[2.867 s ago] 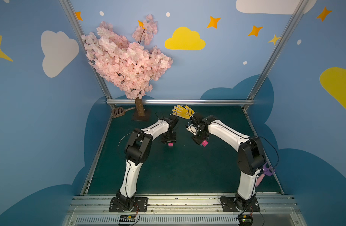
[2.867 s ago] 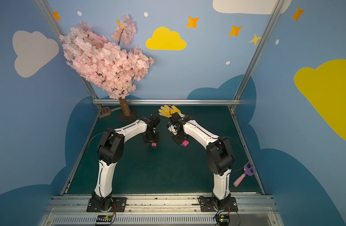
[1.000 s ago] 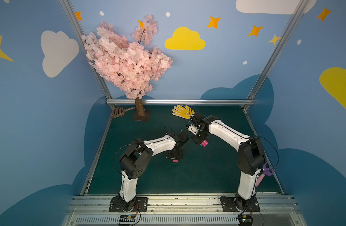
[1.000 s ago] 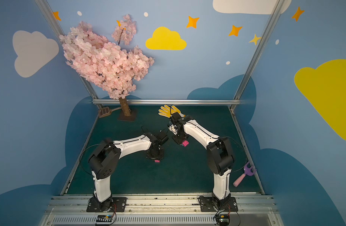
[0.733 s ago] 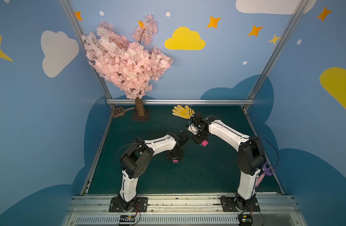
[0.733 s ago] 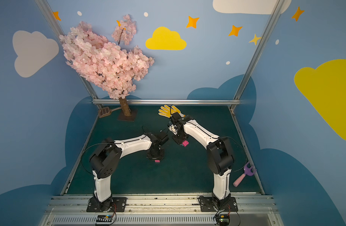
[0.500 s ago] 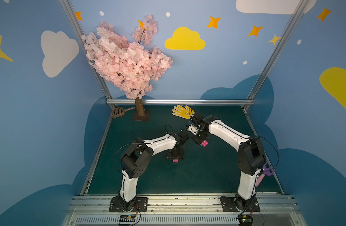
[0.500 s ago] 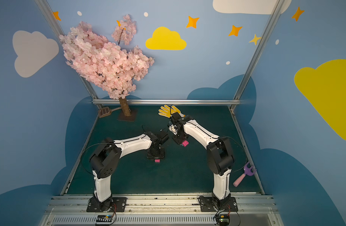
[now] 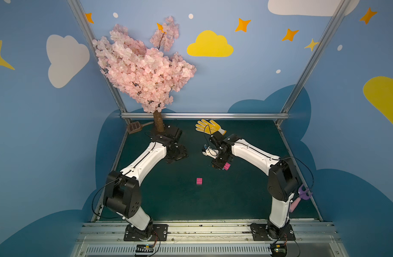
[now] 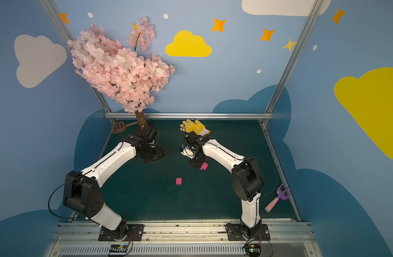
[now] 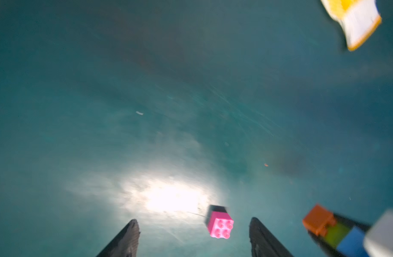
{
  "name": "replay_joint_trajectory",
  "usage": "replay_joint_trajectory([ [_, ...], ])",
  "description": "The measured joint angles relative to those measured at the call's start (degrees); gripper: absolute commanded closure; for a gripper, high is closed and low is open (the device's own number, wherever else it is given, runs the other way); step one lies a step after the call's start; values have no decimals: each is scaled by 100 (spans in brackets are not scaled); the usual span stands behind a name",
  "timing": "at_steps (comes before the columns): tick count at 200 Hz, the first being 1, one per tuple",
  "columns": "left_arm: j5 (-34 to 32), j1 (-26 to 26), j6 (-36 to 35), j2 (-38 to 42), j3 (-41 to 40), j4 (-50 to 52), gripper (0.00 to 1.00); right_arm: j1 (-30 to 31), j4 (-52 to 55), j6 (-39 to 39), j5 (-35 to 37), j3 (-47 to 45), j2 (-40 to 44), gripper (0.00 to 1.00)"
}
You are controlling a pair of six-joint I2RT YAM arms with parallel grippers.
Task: Assemble the letter y with lego
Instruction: Move the lego brick at the center of the board, then assemble the lego brick with the lego brick.
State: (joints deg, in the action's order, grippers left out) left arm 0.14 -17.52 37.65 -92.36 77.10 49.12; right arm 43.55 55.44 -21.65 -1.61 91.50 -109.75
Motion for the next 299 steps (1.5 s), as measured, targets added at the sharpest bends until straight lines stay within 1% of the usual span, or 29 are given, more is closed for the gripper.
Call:
replay_joint_trajectory([
  [9, 22, 269, -164, -22, 15, 87, 7, 162, 4, -162, 0, 0, -15, 100],
  [22, 50, 568, -387, -70, 68, 214, 4, 378, 20, -411, 7, 9, -74, 100],
  [34, 52, 741, -599, -127, 146, 302, 2, 566, 31, -599, 37, 20, -160, 100],
  [44, 48, 817, -778, -181, 234, 369, 0, 702, 63, -748, 61, 33, -249, 100],
  [67, 50, 883, -1154, -409, 446, 492, 0, 883, 192, -1001, 111, 120, -439, 100],
  [92, 76, 914, -1349, -645, 461, 535, 0, 984, 310, -1172, 199, 330, -614, 100],
  [145, 205, 1121, -1427, -682, 424, 570, 0, 1191, 391, -1340, 400, 581, -841, 100],
  [188, 452, 1329, -1390, -682, 341, 555, 0, 1325, 400, -1410, 496, 621, -1025, 100],
  [227, 588, 1333, -1388, -682, 334, 549, 0, 1357, 393, -1443, 557, 695, -1097, 100],
  [299, 619, 1335, -1388, -682, 334, 546, 0, 1366, 393, -1440, 566, 704, -1156, 100],
])
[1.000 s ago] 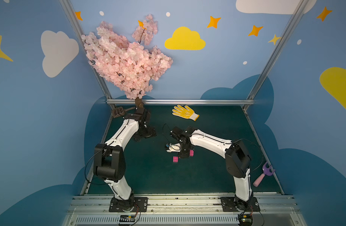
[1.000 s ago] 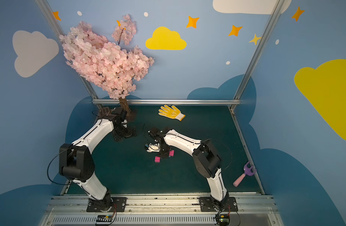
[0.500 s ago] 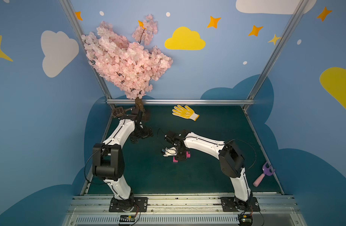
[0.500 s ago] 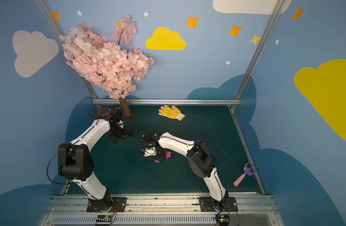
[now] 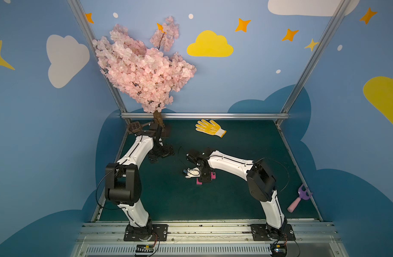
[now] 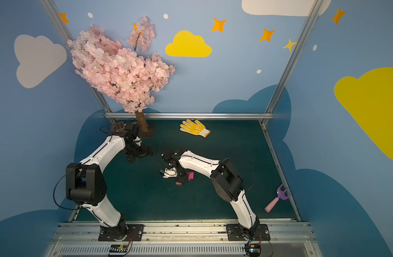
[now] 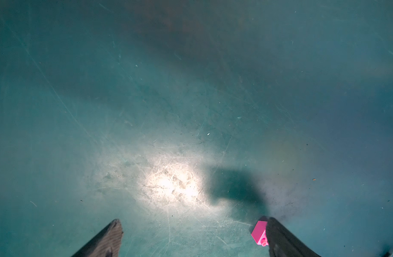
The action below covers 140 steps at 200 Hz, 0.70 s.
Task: Assemble the letter y with lego
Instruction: Assemble the lego brick with the lego brick.
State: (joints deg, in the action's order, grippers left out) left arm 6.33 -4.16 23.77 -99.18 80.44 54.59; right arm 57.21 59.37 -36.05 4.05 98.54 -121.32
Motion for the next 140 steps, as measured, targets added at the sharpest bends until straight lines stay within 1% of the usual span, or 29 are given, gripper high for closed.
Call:
replay_joint_trajectory([
  [140, 20, 0, 0, 0, 0, -2, 0, 37, 2, -31, -2, 186, -114, 100],
])
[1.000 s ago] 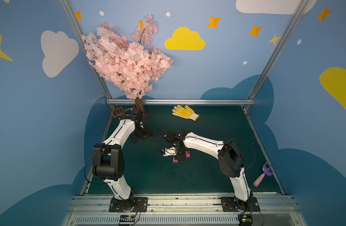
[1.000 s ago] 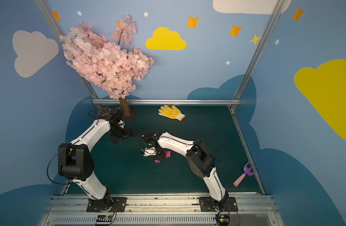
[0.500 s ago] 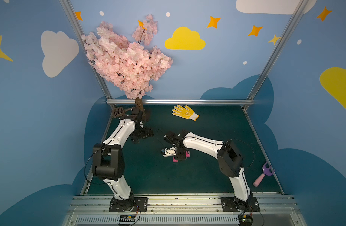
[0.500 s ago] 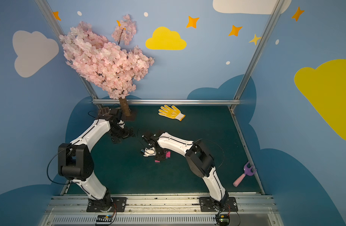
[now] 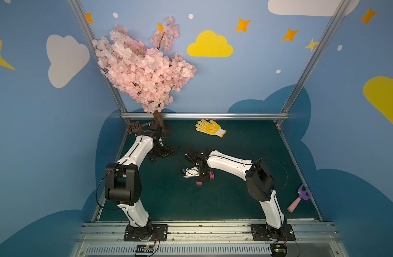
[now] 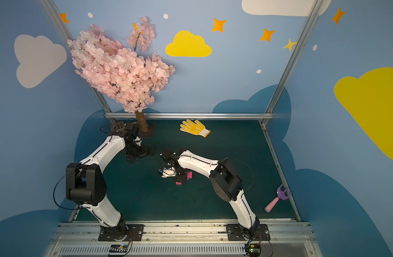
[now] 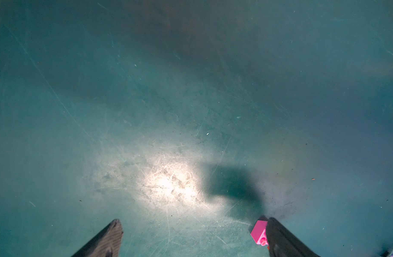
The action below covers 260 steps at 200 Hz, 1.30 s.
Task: Assemble the letter y with lego
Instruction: Assemble the lego brick with the lego brick.
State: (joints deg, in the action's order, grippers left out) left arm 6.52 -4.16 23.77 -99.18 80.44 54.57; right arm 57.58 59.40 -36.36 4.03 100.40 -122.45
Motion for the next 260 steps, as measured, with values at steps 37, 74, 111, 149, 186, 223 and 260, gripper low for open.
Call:
replay_joint_trajectory([
  [37, 7, 0, 0, 0, 0, 0, 0, 0, 2, -15, 0, 0, -31, 100],
  [74, 13, 0, 2, 0, 0, 0, 0, 0, 4, -15, 0, 0, -31, 100],
  [111, 11, 0, 2, 0, 0, 0, 0, 0, 4, -15, -7, 0, -31, 100],
  [149, 11, 4, 2, 0, 0, 0, 0, 7, 4, -15, -9, 0, -31, 100],
  [186, 11, 4, 2, 0, 0, 0, 0, 61, 4, -15, -20, 0, -33, 100],
  [223, 11, 4, 2, 0, 0, 0, 0, 81, 4, -15, -20, -2, -35, 100],
  [260, 11, 4, 2, 0, 0, 0, 0, 81, 4, -15, -15, 0, -42, 100],
])
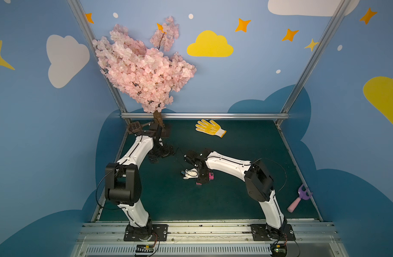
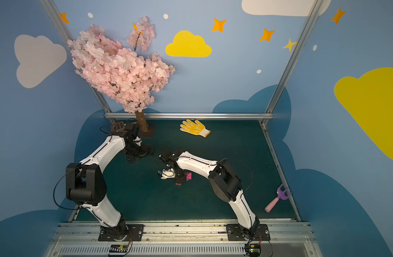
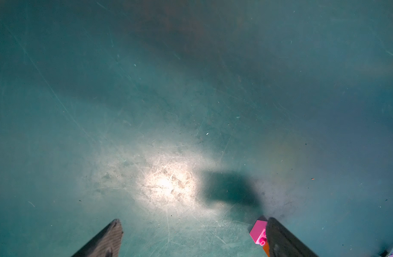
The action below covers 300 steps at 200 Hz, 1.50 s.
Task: Assemble the letter y with lego
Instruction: Assemble the lego brick with the lego brick.
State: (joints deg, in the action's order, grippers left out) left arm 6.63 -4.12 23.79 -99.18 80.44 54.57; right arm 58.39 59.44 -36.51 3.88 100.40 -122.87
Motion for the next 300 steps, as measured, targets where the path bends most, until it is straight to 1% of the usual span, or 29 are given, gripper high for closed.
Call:
replay_joint_trajectory([
  [176, 9, 0, 2, 0, 0, 0, 0, -55, 52, 203, 70, -2, -37, 100],
  [300, 13, 0, 2, 0, 0, -2, 0, -55, 48, 173, -4, 0, -55, 100],
])
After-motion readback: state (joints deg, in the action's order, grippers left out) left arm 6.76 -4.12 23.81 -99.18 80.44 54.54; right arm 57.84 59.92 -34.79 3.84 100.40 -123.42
